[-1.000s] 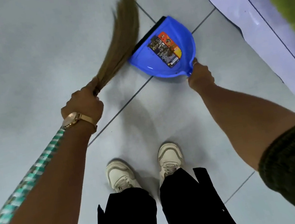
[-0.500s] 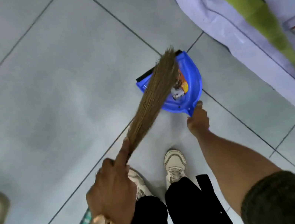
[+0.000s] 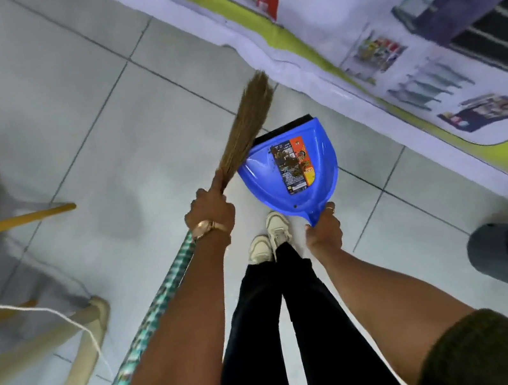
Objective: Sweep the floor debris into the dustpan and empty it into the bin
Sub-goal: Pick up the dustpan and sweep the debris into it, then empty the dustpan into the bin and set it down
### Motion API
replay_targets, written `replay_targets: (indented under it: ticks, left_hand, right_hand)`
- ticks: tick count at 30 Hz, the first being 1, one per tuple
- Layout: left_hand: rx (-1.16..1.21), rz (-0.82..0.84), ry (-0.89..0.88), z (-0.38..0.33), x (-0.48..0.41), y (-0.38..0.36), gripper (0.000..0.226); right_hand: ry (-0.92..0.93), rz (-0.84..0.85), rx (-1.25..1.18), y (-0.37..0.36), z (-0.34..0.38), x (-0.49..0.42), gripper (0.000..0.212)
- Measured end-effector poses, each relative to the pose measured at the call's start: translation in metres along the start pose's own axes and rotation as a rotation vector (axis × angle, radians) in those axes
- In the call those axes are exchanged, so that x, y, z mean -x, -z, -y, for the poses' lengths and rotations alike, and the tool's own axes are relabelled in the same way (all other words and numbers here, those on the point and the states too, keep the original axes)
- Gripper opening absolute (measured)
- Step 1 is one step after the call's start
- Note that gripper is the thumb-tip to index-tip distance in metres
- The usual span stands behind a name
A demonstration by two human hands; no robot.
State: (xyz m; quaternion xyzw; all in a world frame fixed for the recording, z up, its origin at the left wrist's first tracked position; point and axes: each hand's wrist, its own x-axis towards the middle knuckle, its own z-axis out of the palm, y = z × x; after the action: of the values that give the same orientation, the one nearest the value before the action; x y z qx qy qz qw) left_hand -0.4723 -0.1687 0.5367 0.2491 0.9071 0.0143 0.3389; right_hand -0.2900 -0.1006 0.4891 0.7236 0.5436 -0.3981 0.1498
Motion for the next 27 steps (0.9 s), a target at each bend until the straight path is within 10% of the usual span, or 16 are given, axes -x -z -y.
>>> replay_targets:
  ticks: [11, 27]
  left_hand:
    - [-0.253, 0.005, -0.368, -0.084, 0.120, 0.023, 0.068]
    - [-0.849, 0.156, -0.866, -0.313, 0.263, -0.155, 0.070]
  right_hand:
    - [-0.196, -0.160, -0.240, 0.137, -0.121, 0.120, 0.068]
    - [-0.538, -0.263, -0.642, 0.316, -0.430, 0.060, 0.046]
